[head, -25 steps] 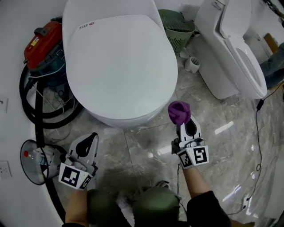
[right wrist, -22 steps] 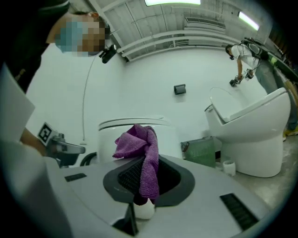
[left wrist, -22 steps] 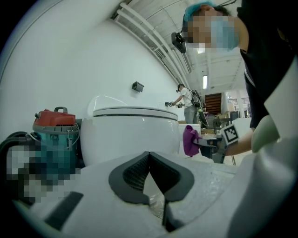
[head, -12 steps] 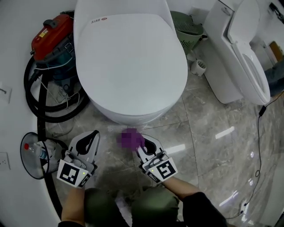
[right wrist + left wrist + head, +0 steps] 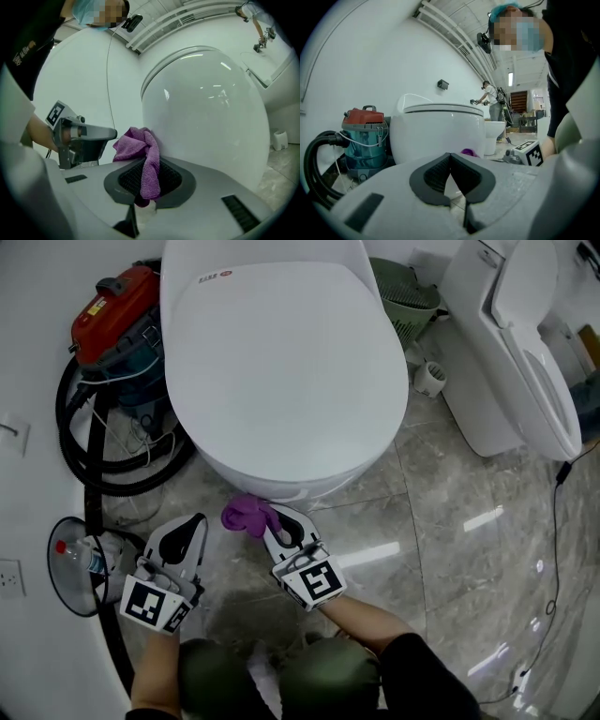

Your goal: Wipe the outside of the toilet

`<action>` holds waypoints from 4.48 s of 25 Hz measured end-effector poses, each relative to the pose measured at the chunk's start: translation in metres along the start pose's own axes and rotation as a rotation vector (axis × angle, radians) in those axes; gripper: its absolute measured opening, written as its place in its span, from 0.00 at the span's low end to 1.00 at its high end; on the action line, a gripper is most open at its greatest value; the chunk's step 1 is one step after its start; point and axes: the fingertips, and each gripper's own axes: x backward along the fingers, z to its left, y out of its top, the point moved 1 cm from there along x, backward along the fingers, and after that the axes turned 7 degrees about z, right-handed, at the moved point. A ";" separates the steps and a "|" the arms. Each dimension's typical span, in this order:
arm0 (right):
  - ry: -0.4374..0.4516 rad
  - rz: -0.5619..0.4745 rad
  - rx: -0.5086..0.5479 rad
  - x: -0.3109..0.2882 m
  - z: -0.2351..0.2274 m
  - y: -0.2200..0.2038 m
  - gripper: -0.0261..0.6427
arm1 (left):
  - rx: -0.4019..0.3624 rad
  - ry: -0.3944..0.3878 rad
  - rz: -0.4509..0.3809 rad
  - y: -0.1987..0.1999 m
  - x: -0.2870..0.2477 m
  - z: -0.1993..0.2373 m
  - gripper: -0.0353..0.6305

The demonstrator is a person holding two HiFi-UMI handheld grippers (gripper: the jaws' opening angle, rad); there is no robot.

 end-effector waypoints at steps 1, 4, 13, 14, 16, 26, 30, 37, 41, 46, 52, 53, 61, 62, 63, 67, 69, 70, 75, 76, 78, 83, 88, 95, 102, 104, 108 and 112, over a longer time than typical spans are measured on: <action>-0.012 0.002 -0.006 0.006 -0.004 -0.001 0.11 | 0.006 0.000 0.000 -0.001 -0.001 0.000 0.06; -0.044 0.009 -0.008 0.027 -0.021 -0.001 0.11 | 0.006 -0.014 0.002 -0.001 -0.005 -0.003 0.06; -0.168 0.018 0.009 0.091 -0.095 0.004 0.11 | -0.004 -0.060 0.012 0.000 -0.017 -0.020 0.06; -0.186 0.017 0.008 0.096 -0.105 0.005 0.11 | -0.007 -0.061 0.013 0.000 -0.018 -0.022 0.06; -0.228 0.013 -0.003 0.105 -0.126 0.006 0.11 | -0.012 -0.061 0.016 0.000 -0.020 -0.024 0.06; -0.493 -0.042 -0.120 0.115 -0.237 0.015 0.11 | -0.033 -0.076 0.038 0.000 -0.026 -0.040 0.06; -0.547 -0.041 -0.162 0.115 -0.254 0.013 0.11 | -0.029 -0.075 0.037 0.000 -0.027 -0.041 0.06; -0.511 -0.023 -0.160 0.139 -0.215 -0.001 0.11 | -0.026 -0.066 0.024 0.002 -0.024 -0.034 0.06; -0.426 0.033 -0.124 0.149 -0.164 -0.018 0.11 | -0.022 -0.054 0.016 0.002 -0.020 -0.026 0.06; -0.248 0.140 -0.102 0.136 -0.092 -0.056 0.11 | -0.021 -0.055 0.000 0.003 -0.016 -0.021 0.06; -0.084 0.196 -0.092 0.080 -0.035 -0.084 0.11 | -0.008 -0.045 -0.024 0.008 -0.007 -0.016 0.06; -0.068 0.192 -0.093 0.068 -0.030 -0.086 0.11 | -0.007 -0.042 -0.028 0.009 -0.006 -0.015 0.06; -0.010 0.269 -0.032 -0.007 -0.016 -0.105 0.11 | -0.001 -0.027 -0.042 0.013 0.001 -0.013 0.06; -0.027 0.272 -0.036 -0.007 -0.023 -0.106 0.11 | -0.002 -0.031 -0.039 0.012 0.000 -0.014 0.06; -0.043 0.272 -0.039 -0.006 -0.029 -0.107 0.11 | -0.003 -0.033 -0.036 0.011 -0.001 -0.015 0.06; -0.104 0.265 -0.073 0.013 -0.056 -0.108 0.11 | 0.002 -0.038 -0.025 0.006 -0.007 -0.017 0.06; -0.141 0.266 -0.085 0.028 -0.072 -0.108 0.11 | 0.005 -0.050 -0.014 0.002 -0.012 -0.020 0.06; -0.159 0.266 -0.088 0.036 -0.081 -0.108 0.11 | 0.003 -0.059 -0.007 0.000 -0.015 -0.023 0.06; -0.247 0.261 -0.081 0.073 -0.131 -0.098 0.11 | 0.000 -0.090 0.020 -0.006 -0.026 -0.031 0.06; -0.270 0.260 -0.080 0.079 -0.143 -0.096 0.11 | 0.001 -0.095 0.025 -0.007 -0.027 -0.033 0.06; -0.318 0.259 -0.080 0.088 -0.167 -0.095 0.11 | 0.002 -0.107 0.036 -0.010 -0.031 -0.036 0.06; -0.458 0.273 -0.094 0.095 -0.224 -0.090 0.11 | -0.006 -0.151 0.062 -0.016 -0.037 -0.046 0.06; -0.566 0.300 -0.113 0.093 -0.262 -0.091 0.11 | -0.026 -0.232 0.084 -0.019 -0.041 -0.063 0.06; -0.553 0.287 -0.153 0.108 -0.244 -0.094 0.11 | -0.042 -0.234 0.101 -0.029 -0.044 -0.057 0.06; -0.553 0.238 -0.136 0.167 -0.199 -0.058 0.11 | -0.069 -0.177 0.146 -0.046 -0.036 -0.034 0.06; -0.580 0.221 -0.111 0.191 -0.190 -0.035 0.11 | -0.088 -0.152 0.187 -0.047 -0.026 -0.027 0.06; -0.645 0.206 -0.122 0.230 -0.165 0.011 0.11 | -0.089 -0.117 0.190 -0.024 -0.003 -0.012 0.06; -0.688 0.179 -0.177 0.251 -0.130 0.062 0.11 | -0.061 -0.106 0.202 0.004 0.024 -0.008 0.06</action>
